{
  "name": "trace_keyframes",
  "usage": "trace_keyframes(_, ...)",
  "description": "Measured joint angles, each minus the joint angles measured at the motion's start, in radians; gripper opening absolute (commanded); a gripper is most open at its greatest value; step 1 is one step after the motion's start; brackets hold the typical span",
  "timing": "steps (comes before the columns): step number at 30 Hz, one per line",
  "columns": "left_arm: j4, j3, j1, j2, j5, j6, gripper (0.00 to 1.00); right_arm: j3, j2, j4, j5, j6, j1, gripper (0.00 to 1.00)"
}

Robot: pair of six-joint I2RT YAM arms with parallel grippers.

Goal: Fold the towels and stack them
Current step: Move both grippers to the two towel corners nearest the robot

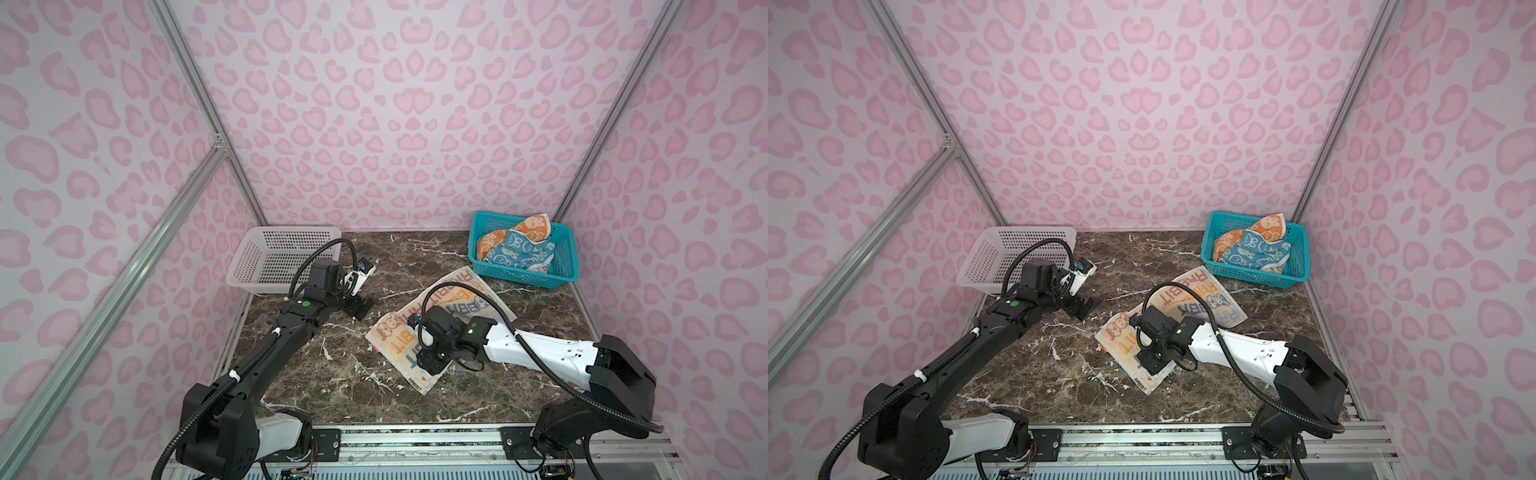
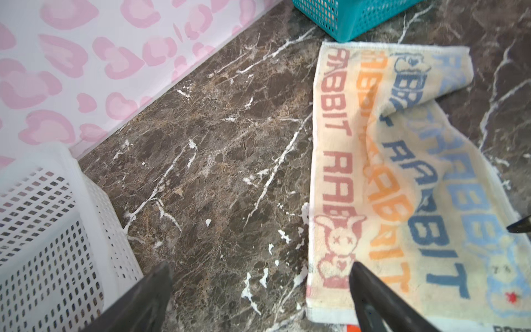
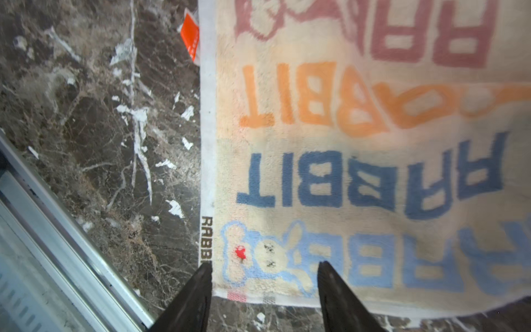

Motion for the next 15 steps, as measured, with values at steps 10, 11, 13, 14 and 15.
trace_keyframes(10, -0.002, -0.033, 0.037, 0.036, -0.027, 0.089, 0.97, -0.040, 0.093, 0.042, -0.012, -0.026, 0.074, 0.58)
trace_keyframes(11, -0.002, -0.035, 0.037, 0.039, -0.026, 0.089, 0.97, -0.040, 0.102, 0.041, -0.012, -0.033, 0.077, 0.56)
trace_keyframes(13, -0.005, -0.039, 0.037, 0.042, -0.026, 0.092, 0.97, -0.039, 0.115, 0.035, -0.012, -0.044, 0.082, 0.49)
trace_keyframes(14, -0.005, -0.040, 0.038, 0.042, -0.026, 0.093, 0.97, -0.039, 0.120, 0.029, -0.008, -0.050, 0.084, 0.44)
trace_keyframes(15, -0.005, -0.041, 0.039, 0.042, -0.025, 0.095, 0.97, -0.037, 0.125, 0.018, 0.004, -0.061, 0.085, 0.38)
